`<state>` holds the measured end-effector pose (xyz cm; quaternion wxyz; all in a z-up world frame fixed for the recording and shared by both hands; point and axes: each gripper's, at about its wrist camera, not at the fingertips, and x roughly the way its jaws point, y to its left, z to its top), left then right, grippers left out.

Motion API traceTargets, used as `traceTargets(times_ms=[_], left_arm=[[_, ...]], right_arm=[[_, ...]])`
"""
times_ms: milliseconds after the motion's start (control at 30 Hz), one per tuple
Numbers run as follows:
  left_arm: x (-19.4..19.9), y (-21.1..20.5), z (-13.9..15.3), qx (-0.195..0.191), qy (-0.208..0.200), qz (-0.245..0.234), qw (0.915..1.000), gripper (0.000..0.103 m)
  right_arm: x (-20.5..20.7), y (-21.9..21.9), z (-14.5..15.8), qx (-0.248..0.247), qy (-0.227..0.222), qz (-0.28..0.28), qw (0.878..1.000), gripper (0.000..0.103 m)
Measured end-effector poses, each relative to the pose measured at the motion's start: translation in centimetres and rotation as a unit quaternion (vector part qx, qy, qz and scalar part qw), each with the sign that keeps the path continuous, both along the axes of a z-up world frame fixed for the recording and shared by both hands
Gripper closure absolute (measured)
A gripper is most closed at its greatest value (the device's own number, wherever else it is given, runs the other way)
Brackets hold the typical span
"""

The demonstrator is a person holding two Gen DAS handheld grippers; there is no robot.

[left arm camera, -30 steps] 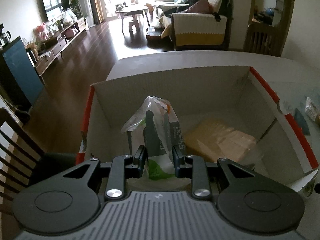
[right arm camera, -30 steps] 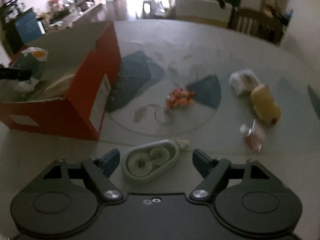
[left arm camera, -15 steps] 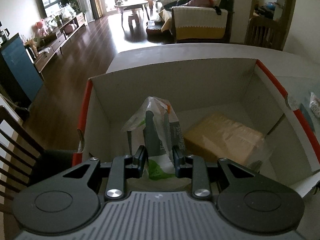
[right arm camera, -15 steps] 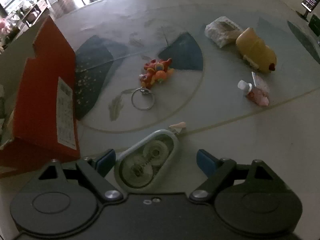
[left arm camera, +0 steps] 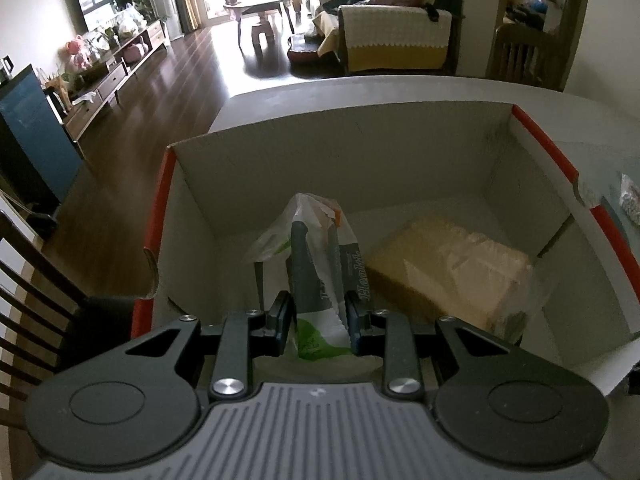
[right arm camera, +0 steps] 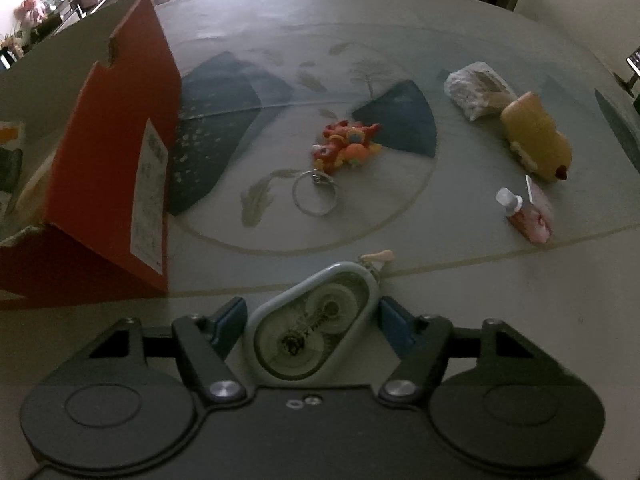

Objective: Organize objects

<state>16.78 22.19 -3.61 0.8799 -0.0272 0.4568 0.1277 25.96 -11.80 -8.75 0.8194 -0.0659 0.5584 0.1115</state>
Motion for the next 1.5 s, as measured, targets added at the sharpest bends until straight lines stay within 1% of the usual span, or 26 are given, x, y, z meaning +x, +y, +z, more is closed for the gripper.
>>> traceTargets(times_ms=[100, 200, 267, 433, 600, 733, 833, 967, 1100, 1133, 1200, 1300, 1367, 1500], left_arm=[[0.0, 0.0, -0.1, 0.000, 0.002, -0.001, 1.0000, 0.076], [0.0, -0.1, -0.2, -0.001, 0.003, -0.003, 1.0000, 0.076], [0.0, -0.1, -0.2, 0.001, 0.003, -0.003, 1.0000, 0.076], [-0.2, -0.1, -0.3, 0.001, 0.002, 0.003, 1.0000, 0.076], [-0.3, 0.0, -0.1, -0.001, 0.001, 0.005, 1.0000, 0.076], [-0.2, 0.1, 0.0, -0.002, 0.002, 0.006, 1.0000, 0.076], [-0.1, 0.2, 0.0, -0.008, 0.003, 0.010, 0.9999, 0.076], [-0.1, 0.5, -0.2, -0.014, 0.006, 0.011, 0.9998, 0.076], [0.1, 0.4, -0.5, -0.013, 0.012, 0.008, 0.9998, 0.075], [0.2, 0.5, -0.6, -0.010, 0.016, 0.012, 0.9998, 0.075], [0.2, 0.8, -0.7, -0.019, 0.015, 0.010, 0.9997, 0.075], [0.2, 0.8, -0.8, -0.019, 0.019, 0.003, 0.9996, 0.075], [0.3, 0.8, -0.9, -0.022, 0.022, 0.001, 0.9995, 0.075], [0.6, 0.7, -1.1, -0.026, 0.029, 0.001, 0.9992, 0.074]], right_arm=[[-0.1, -0.3, 1.3, 0.007, -0.019, 0.005, 1.000, 0.033], [0.0, -0.2, 3.4, 0.021, -0.041, 0.021, 0.999, 0.033], [0.0, 0.2, 5.4, 0.028, -0.067, 0.037, 0.997, 0.033], [0.3, 2.4, 9.9, 0.053, -0.119, 0.091, 0.987, 0.033], [0.7, 6.0, 11.9, 0.063, -0.145, 0.149, 0.976, 0.033], [0.4, 9.2, 12.1, 0.075, -0.155, 0.202, 0.964, 0.033], [0.1, 11.9, 11.6, 0.084, -0.145, 0.251, 0.953, 0.033], [-0.2, 15.4, 10.1, 0.066, -0.138, 0.318, 0.936, 0.033], [-0.3, 17.6, 8.4, 0.047, -0.128, 0.361, 0.923, 0.033], [-0.2, 17.8, 8.1, 0.043, -0.126, 0.365, 0.922, 0.033], [0.4, 18.2, 7.5, 0.038, -0.120, 0.369, 0.921, 0.033], [1.1, 18.2, 6.8, 0.038, -0.096, 0.380, 0.919, 0.032], [1.1, 18.3, 6.2, 0.029, -0.099, 0.382, 0.918, 0.032], [1.4, 18.2, 5.9, 0.033, -0.088, 0.379, 0.920, 0.032]])
